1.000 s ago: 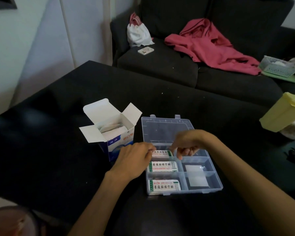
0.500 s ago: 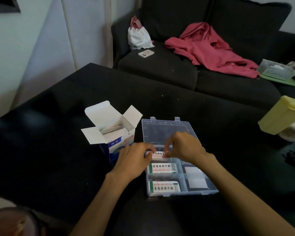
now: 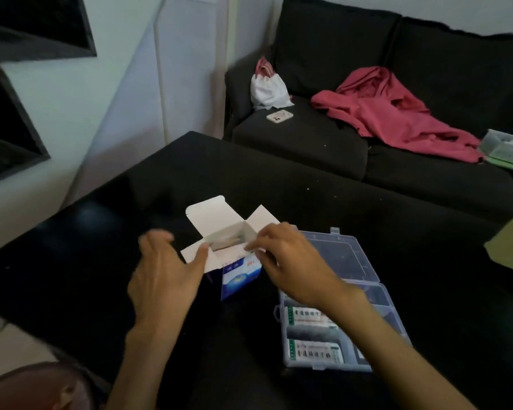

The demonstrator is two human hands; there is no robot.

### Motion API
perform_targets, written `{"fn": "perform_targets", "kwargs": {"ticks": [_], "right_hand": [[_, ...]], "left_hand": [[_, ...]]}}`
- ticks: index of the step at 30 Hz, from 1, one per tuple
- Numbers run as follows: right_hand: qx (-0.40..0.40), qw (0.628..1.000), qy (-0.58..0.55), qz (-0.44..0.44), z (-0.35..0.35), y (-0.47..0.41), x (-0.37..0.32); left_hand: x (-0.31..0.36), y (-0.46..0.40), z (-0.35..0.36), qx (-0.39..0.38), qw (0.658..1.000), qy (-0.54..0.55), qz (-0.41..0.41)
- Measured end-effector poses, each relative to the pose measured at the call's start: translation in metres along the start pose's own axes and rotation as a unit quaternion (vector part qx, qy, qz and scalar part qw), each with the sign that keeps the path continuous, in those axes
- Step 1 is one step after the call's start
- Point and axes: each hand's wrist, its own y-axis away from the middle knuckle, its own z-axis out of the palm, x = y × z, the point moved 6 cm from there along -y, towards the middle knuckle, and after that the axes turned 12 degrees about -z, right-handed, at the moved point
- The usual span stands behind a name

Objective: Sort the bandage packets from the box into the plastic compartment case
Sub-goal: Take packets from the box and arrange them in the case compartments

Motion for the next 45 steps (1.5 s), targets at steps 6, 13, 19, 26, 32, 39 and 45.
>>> {"fn": "perform_targets", "kwargs": {"ticks": [6, 13, 19, 26, 32, 39, 45], "right_hand": [[0.067, 0.997, 0.021, -0.001, 0.012, 0.034, -0.011], [0.108, 0.993, 0.018, 0.031, 0.017, 0.037, -0.005], [0.068, 0.993, 0.052, 0.077, 0.005, 0.005, 0.005], [0.030, 0.993, 0.077, 0.089, 0.014, -0.012, 0.009], [-0.054, 0.993, 0.078, 0.077, 0.030, -0.024, 0.005], [-0.018, 0.995, 0.094, -0.014, 0.022, -0.033, -0.003], [0.030, 0.996, 0.067, -0.059, 0.019, -0.011, 0.005]], "left_hand": [[0.016, 0.008, 0.010, -0.134, 0.968, 0.143, 0.154], [0.010, 0.004, 0.013, -0.061, 0.973, 0.184, 0.122], [0.010, -0.007, 0.012, -0.085, 0.954, 0.278, 0.070], [0.027, -0.016, 0.029, -0.145, 0.933, 0.299, 0.135], [0.027, -0.020, 0.034, -0.143, 0.924, 0.337, 0.116], [0.026, -0.021, 0.032, -0.114, 0.927, 0.341, 0.105], [0.026, -0.021, 0.031, -0.093, 0.932, 0.326, 0.130]]}}
